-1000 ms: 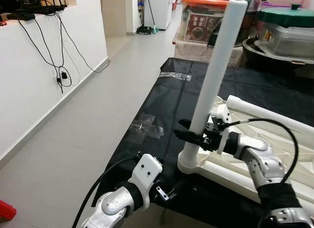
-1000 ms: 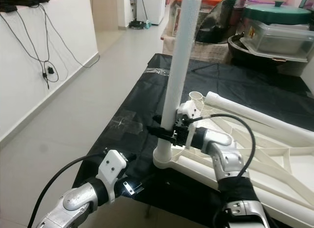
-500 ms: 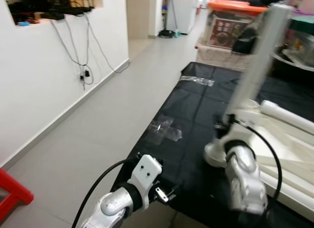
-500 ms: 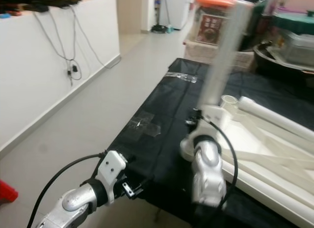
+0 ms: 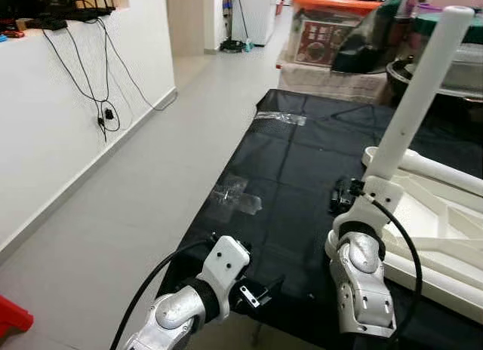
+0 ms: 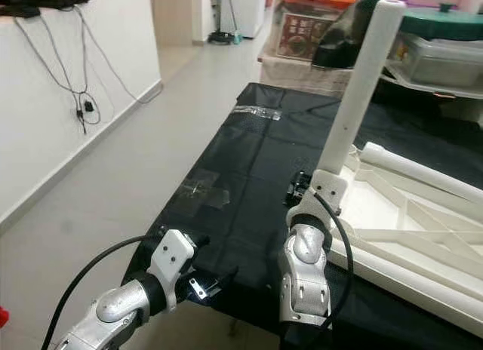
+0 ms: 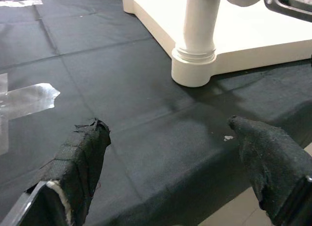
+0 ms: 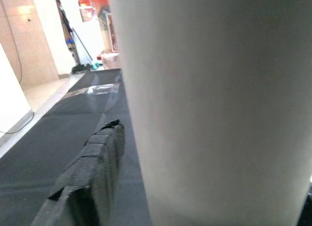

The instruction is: Building children table

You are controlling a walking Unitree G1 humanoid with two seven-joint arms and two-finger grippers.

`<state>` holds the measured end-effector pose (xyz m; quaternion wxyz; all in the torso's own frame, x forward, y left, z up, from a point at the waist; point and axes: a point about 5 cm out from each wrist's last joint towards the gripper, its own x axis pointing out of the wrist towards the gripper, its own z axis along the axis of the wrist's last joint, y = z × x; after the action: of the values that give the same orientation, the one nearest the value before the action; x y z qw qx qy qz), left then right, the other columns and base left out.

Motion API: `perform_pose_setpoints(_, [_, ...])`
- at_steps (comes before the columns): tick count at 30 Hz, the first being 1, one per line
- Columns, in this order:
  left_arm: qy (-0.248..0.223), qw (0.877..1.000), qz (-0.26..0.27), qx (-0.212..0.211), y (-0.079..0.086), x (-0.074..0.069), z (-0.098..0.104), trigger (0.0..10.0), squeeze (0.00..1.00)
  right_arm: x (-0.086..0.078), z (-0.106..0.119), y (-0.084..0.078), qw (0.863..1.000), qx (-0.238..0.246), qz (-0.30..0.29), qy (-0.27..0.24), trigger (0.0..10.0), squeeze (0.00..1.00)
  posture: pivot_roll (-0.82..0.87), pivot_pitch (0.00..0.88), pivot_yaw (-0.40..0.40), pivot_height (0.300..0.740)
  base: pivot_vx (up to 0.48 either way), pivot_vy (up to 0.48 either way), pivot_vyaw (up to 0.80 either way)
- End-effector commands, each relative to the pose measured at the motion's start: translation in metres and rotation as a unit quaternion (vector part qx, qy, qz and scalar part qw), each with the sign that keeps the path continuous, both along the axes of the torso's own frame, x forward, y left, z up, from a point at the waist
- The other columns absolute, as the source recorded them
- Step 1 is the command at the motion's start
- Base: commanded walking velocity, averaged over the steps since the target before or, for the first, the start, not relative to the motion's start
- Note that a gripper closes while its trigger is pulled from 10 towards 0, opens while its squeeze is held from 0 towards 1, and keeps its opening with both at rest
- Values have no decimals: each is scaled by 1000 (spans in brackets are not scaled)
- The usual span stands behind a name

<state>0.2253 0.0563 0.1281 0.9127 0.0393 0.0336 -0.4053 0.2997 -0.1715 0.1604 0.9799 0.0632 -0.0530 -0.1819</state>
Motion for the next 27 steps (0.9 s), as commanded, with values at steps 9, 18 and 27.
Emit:
perform_pose_setpoints(9, [5, 1000, -4, 0, -2, 2, -2, 10000, 0, 17, 5, -21, 915, -10, 404, 8, 10000, 0, 155, 0, -63, 740, 0, 0, 0])
perform_pose_setpoints(18, [4, 1000, -5, 2, -3, 3, -3, 10000, 0, 29, 10, -9, 797, -51, 599, 57, 10000, 0, 179, 0, -76, 740, 0, 0, 0])
perform_pose_setpoints(27, [4, 1000, -5, 4, -2, 2, -4, 10000, 0, 33, 10, 10, 721, -67, 686, 69, 0, 0, 193, 0, -83, 740, 0, 0, 0])
